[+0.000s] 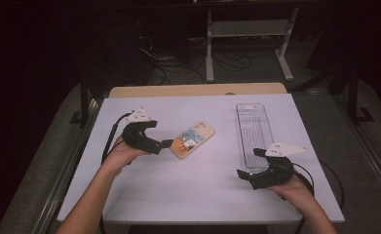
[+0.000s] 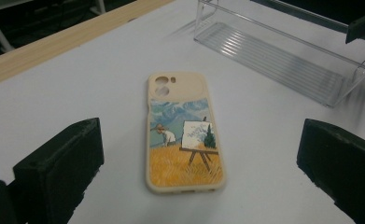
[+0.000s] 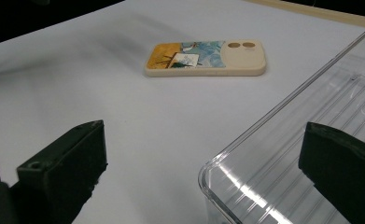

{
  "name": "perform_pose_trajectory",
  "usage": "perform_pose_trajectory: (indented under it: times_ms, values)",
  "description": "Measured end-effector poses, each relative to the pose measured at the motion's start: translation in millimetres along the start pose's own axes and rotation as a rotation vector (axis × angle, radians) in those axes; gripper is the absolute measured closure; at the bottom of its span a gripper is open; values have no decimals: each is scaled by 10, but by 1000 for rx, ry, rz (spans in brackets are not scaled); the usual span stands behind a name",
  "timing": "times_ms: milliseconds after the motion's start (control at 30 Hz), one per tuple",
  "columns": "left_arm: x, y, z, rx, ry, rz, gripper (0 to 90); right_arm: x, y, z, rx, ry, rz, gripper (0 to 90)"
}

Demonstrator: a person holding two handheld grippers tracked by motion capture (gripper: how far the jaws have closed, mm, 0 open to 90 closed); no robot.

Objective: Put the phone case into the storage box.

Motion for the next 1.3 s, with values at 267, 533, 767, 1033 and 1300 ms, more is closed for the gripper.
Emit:
perform_pose_trajectory:
  times_ms: [267,533,767,1033,1300]
  values:
    - [-130,-81,14,-2,1,-18,2,-1,-1,-1,0,0,-1,7]
    - [-247,-205,20,3,-15,-7,2,1,-1,-1,0,1,0,7]
    - [-331,-317,43,3,-5,-1,2,3,-2,1,-1,2,1,7]
    - [-410,-450,78,5,-7,10,2,1,1,-6,0,2,-1,7]
    - [-468,-549,124,1,-10,19,2,1,0,-5,-1,2,-2,7]
Point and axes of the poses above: each handheld gripper's, and its own axes: y roughly backward along the jaws, x roughly out of its underside, z roughly to its left, the point moved 9 cm from there along -y, roughly forward along the jaws, and after that the axes turned 10 degrees about x, right-handed, at the moved point
